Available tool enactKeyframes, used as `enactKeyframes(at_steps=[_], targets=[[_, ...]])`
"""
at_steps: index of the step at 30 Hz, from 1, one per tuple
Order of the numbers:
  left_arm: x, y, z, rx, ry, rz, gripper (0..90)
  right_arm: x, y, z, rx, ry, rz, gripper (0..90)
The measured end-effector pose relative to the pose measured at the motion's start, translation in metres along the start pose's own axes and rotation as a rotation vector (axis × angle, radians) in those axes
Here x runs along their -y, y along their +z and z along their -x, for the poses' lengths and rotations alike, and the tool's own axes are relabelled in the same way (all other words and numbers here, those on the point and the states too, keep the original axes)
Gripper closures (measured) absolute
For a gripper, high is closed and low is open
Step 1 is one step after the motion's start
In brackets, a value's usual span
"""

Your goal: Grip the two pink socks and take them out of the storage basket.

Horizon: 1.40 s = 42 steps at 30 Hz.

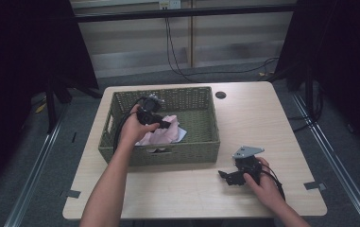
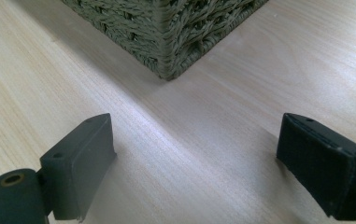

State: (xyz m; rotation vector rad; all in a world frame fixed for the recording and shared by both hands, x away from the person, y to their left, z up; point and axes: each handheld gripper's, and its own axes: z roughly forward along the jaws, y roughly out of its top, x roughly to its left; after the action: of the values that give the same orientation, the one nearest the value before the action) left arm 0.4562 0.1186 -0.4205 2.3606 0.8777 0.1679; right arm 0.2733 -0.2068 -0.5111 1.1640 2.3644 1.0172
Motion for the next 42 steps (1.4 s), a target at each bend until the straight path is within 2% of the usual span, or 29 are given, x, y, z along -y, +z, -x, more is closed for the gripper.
enactKeyframes(at_steps=[2, 5, 6, 7, 9, 15, 16, 17, 23, 26, 31, 39, 42], targets=[[0.001, 0.005, -0.001, -0.008, 0.002, -0.025, 53.9, 0.0, 0.0, 0.0, 0.0, 0.0, 0.0, 10.4], [0.002, 0.006, -0.003, -0.013, 0.009, -0.053, 69.5, 0.0, 0.0, 0.0, 0.0, -0.001, 0.0, 10.4], [0.002, 0.006, -0.003, -0.01, -0.006, -0.05, 69.5, 0.0, 0.0, 0.0, 0.0, -0.001, 0.0, 10.4], [0.003, 0.005, -0.004, -0.009, -0.001, -0.069, 78.5, 0.0, 0.0, 0.0, 0.0, 0.0, 0.0, 10.5], [0.004, 0.003, -0.003, -0.006, 0.002, -0.076, 82.8, 0.0, 0.0, 0.0, 0.0, 0.0, 0.0, 10.5], [0.001, -0.008, -0.001, 0.004, 0.018, -0.072, 83.8, 0.0, 0.0, 0.0, 0.0, 0.0, 0.0, 10.5], [0.001, -0.01, 0.0, 0.007, -0.01, -0.055, 83.8, 0.0, 0.0, 0.0, 0.0, 0.0, 0.0, 10.5], [-0.001, -0.018, 0.0, 0.015, 0.006, -0.057, 83.8, 0.0, 0.0, 0.0, 0.0, 0.0, 0.0, 10.5], [-0.006, -0.036, 0.002, 0.022, 0.01, -0.02, 83.7, 0.0, 0.0, 0.0, 0.0, 0.0, 0.0, 10.5], [-0.009, -0.046, 0.003, 0.021, 0.002, -0.003, 83.7, 0.0, 0.0, 0.0, 0.0, -0.002, 0.001, 10.5], [-0.014, -0.063, 0.003, 0.044, -0.006, 0.009, 83.8, 0.0, 0.0, 0.0, 0.0, 0.0, 0.0, 10.4], [-0.015, -0.076, 0.005, 0.049, -0.017, 0.019, 83.8, 0.0, 0.0, 0.0, 0.0, 0.0, 0.0, 10.4], [-0.014, -0.075, 0.003, 0.038, -0.008, 0.005, 83.8, 0.0, 0.0, 0.0, 0.0, 0.0, 0.0, 10.4]])
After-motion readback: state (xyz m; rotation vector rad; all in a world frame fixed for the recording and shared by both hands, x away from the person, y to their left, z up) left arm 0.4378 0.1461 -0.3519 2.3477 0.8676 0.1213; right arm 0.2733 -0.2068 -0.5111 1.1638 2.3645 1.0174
